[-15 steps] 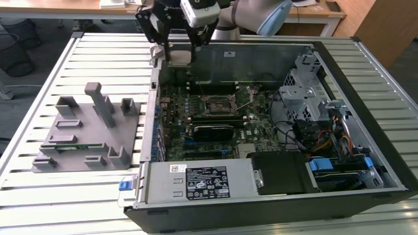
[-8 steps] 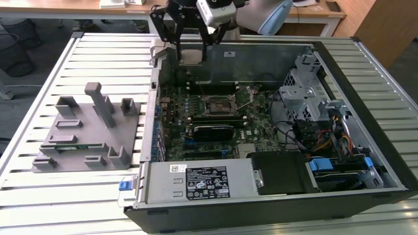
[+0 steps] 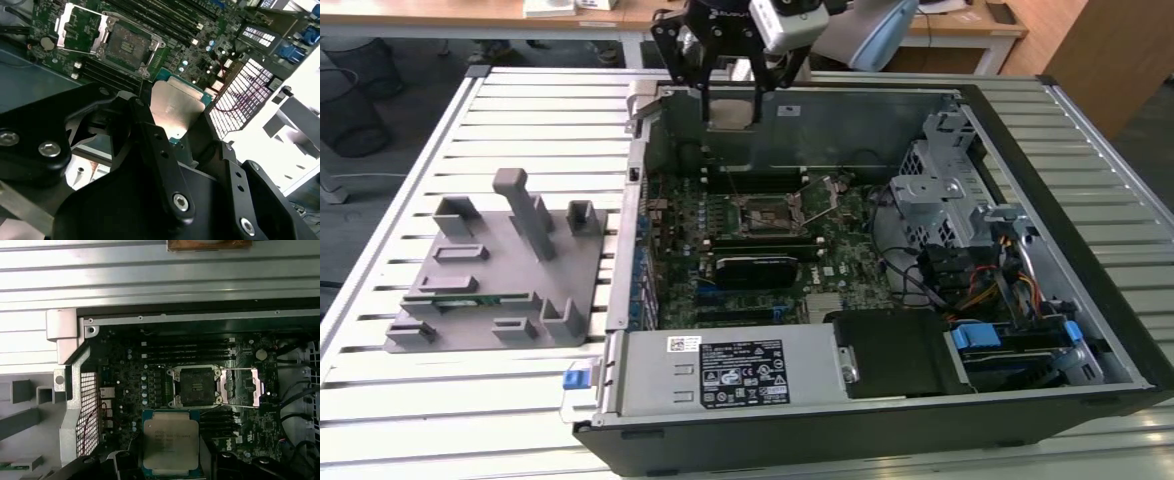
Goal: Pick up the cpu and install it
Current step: 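Pick up the cpu and move it towards the insertion slot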
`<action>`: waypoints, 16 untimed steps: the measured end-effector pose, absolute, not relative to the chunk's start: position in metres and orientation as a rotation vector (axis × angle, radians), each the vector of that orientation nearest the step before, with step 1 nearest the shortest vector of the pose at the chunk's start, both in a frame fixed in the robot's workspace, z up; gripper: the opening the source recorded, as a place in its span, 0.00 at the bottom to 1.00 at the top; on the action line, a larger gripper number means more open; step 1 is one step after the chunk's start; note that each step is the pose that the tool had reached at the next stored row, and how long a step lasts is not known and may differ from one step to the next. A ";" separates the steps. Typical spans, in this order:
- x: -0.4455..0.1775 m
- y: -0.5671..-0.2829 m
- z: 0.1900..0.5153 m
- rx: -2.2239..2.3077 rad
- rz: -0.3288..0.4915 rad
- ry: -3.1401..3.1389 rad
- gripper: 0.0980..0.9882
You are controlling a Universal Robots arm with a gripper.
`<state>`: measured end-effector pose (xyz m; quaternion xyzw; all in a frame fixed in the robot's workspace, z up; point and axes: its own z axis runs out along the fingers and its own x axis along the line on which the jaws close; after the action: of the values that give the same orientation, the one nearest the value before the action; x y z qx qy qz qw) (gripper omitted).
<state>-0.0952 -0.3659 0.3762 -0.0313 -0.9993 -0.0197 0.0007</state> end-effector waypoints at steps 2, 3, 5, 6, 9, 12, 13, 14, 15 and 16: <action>-0.088 -0.365 0.376 -0.099 -0.062 -3.138 0.49; -0.084 -0.365 0.376 -0.099 -0.062 -3.138 0.49; -0.077 -0.364 0.375 -0.099 -0.062 -3.138 0.49; -0.074 -0.364 0.375 -0.099 -0.062 -3.138 0.49; -0.066 -0.363 0.374 -0.098 -0.062 -3.138 0.49; -0.058 -0.362 0.374 -0.099 -0.062 -3.138 0.49; -0.056 -0.362 0.373 -0.099 -0.062 -3.138 0.49; -0.055 -0.361 0.373 -0.099 -0.062 -3.138 0.49; -0.054 -0.361 0.373 -0.098 -0.062 -3.138 0.49; -0.053 -0.361 0.373 -0.099 -0.062 -3.138 0.49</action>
<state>-0.0525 -0.3610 0.3731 -0.0314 -0.9993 -0.0197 0.0007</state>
